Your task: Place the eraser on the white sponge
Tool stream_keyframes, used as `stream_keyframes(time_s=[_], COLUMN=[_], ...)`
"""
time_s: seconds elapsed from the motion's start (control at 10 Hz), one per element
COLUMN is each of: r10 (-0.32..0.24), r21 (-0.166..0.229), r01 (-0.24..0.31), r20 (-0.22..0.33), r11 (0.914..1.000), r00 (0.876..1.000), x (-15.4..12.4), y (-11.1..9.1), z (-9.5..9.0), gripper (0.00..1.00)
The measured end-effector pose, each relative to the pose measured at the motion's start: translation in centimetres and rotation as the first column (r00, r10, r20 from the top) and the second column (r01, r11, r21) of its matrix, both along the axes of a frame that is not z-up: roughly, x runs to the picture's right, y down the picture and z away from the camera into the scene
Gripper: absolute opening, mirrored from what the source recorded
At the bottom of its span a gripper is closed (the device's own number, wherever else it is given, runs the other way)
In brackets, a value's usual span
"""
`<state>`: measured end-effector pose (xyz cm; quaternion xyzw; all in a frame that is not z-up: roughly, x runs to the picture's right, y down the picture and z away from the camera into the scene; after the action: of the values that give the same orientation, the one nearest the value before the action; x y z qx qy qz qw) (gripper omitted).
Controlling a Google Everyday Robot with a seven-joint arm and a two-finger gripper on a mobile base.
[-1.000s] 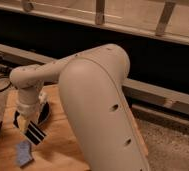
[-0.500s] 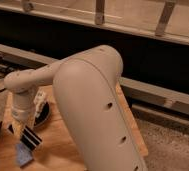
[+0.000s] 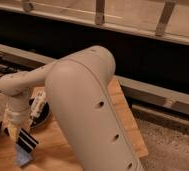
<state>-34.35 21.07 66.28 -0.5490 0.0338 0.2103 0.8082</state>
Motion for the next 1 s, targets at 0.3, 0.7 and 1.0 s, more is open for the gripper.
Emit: stream_keyframes(time_s=[0.3, 0.7, 1.0], r10=[-0.01, -0.016, -0.019], r21=[0.001, 0.003, 0.005], r01=[0.01, 0.016, 0.019], r20=[0.0, 0.008, 0.008], r11=[0.9999, 0.9999, 0.9998], r00=[1.0, 1.0, 1.0], x=[-0.2, -1.0, -1.3], y=[0.3, 0.5, 0.6], z=[0.0, -0.1, 0.1], gripper=[0.07, 0.07, 0.2])
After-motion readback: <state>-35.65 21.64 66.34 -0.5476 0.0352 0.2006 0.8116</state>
